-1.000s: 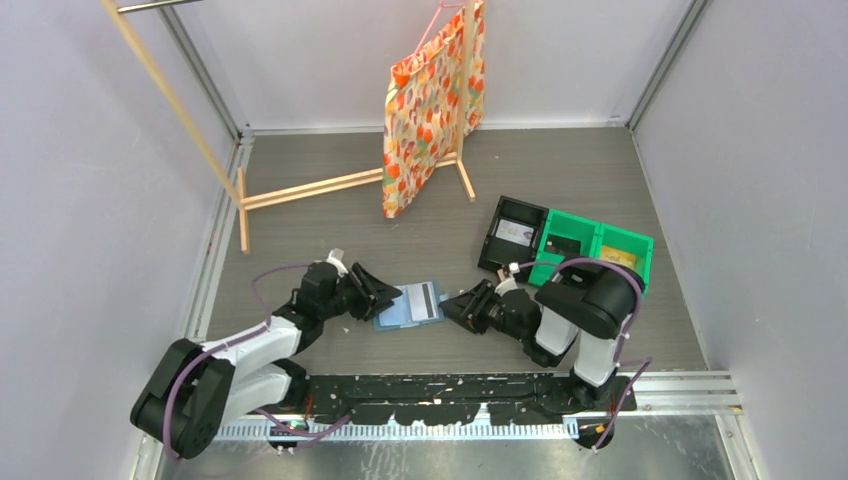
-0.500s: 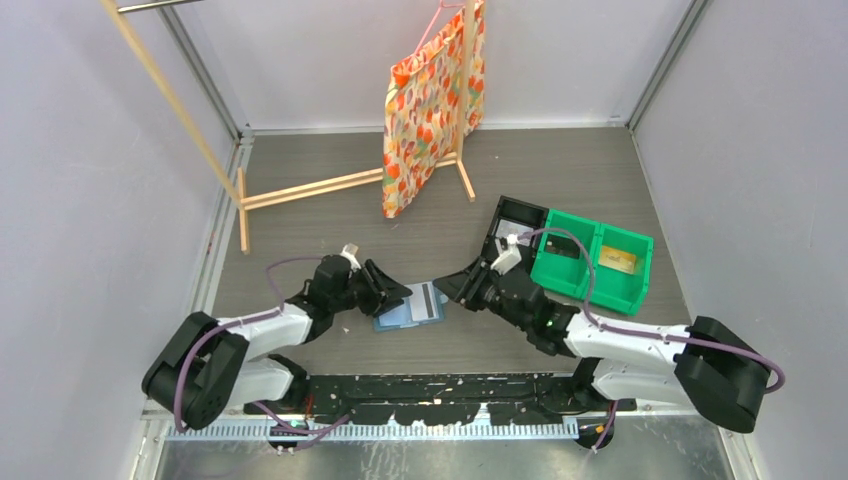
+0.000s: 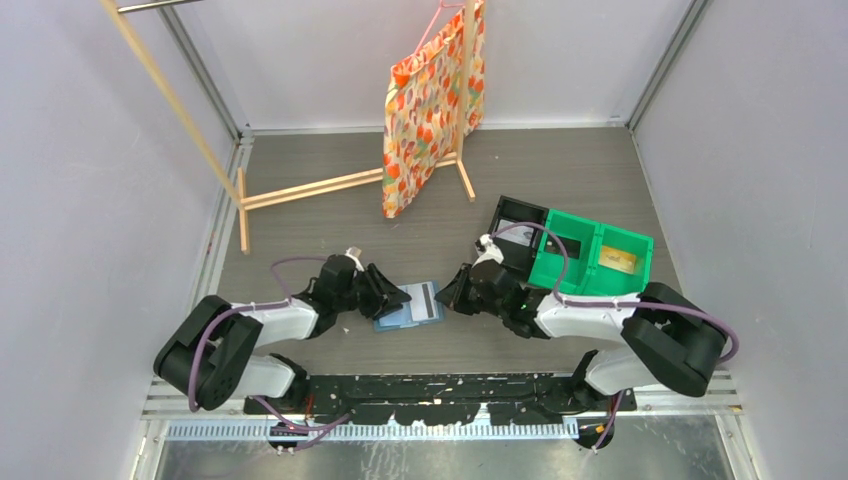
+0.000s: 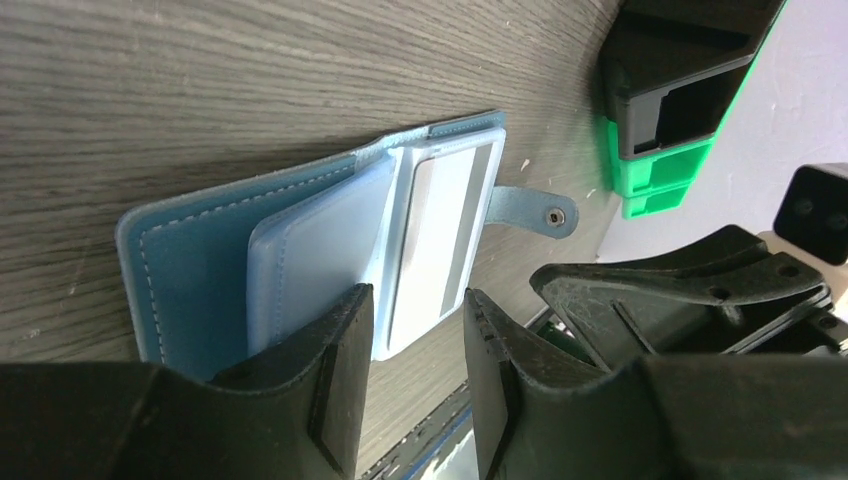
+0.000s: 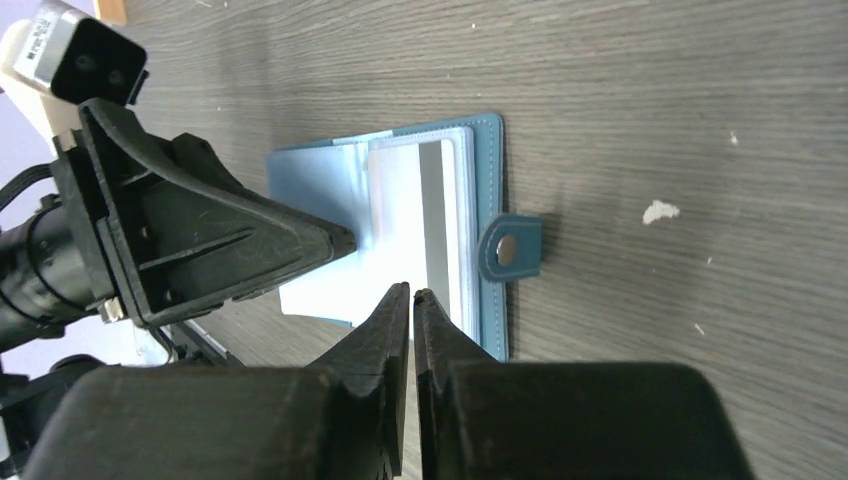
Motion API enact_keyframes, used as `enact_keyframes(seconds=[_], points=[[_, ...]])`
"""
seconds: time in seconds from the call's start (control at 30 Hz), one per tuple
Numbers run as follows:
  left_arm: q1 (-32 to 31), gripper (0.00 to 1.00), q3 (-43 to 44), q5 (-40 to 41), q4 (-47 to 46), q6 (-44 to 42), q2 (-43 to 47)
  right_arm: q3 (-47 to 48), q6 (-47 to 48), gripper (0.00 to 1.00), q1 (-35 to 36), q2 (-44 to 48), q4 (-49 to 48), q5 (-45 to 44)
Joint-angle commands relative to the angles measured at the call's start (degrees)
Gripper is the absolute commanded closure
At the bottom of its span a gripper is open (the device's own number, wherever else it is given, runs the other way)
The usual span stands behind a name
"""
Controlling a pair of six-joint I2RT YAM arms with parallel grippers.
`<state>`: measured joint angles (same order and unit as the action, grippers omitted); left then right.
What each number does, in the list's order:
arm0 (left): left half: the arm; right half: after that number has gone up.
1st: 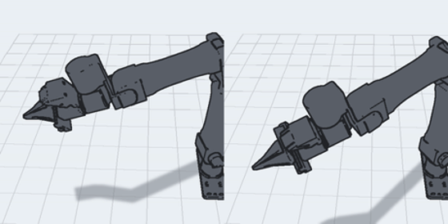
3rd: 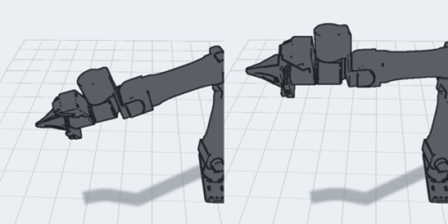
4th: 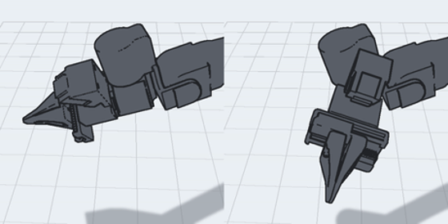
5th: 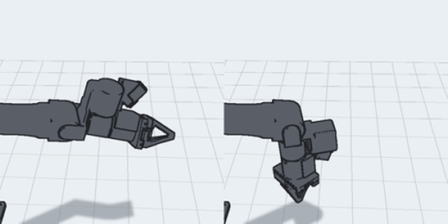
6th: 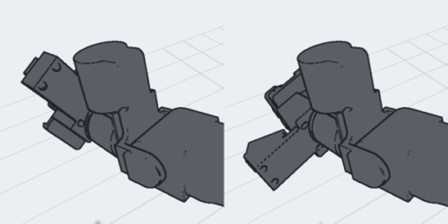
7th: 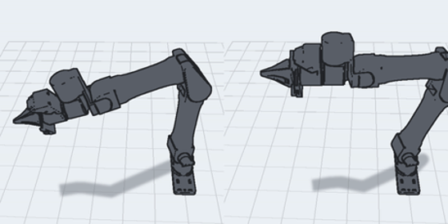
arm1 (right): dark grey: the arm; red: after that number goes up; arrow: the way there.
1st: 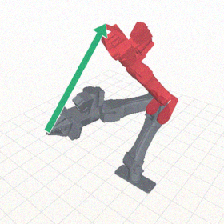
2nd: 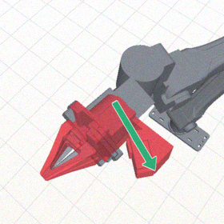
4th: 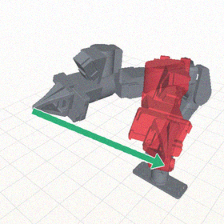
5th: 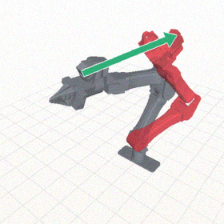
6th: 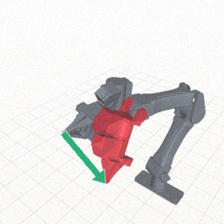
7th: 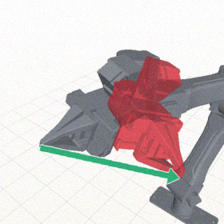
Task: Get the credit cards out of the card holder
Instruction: Remove the credit card from the card holder.
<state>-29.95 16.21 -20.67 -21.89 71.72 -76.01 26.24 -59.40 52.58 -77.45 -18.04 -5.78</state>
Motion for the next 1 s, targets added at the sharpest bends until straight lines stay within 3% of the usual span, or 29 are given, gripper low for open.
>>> enact_keyframes(seconds=[0.0, 0.3, 0.6, 0.97], points=[[-0.2, 0.61, 3.8, 2.2, 3.5, -4.3, 0.8, 4.2, 2.0, 0.90, -1.4, -3.3, 0.5, 2.2], [-0.3, 0.63, 7.2, 2.0, 10.8, -8.2, -1.6, 5.6, 1.5, 0.89, -1.8, -9.6, -2.9, 5.0], [-1.3, 0.63, 8.7, 1.5, 11.0, -9.1, -5.6, 5.0, 0.8, 0.82, -2.0, -11.0, -4.3, 5.0], [-1.8, 0.64, 8.3, 2.2, 10.8, -9.5, -6.4, 4.1, -0.8, 0.82, -2.3, -15.7, -9.0, 7.9]])
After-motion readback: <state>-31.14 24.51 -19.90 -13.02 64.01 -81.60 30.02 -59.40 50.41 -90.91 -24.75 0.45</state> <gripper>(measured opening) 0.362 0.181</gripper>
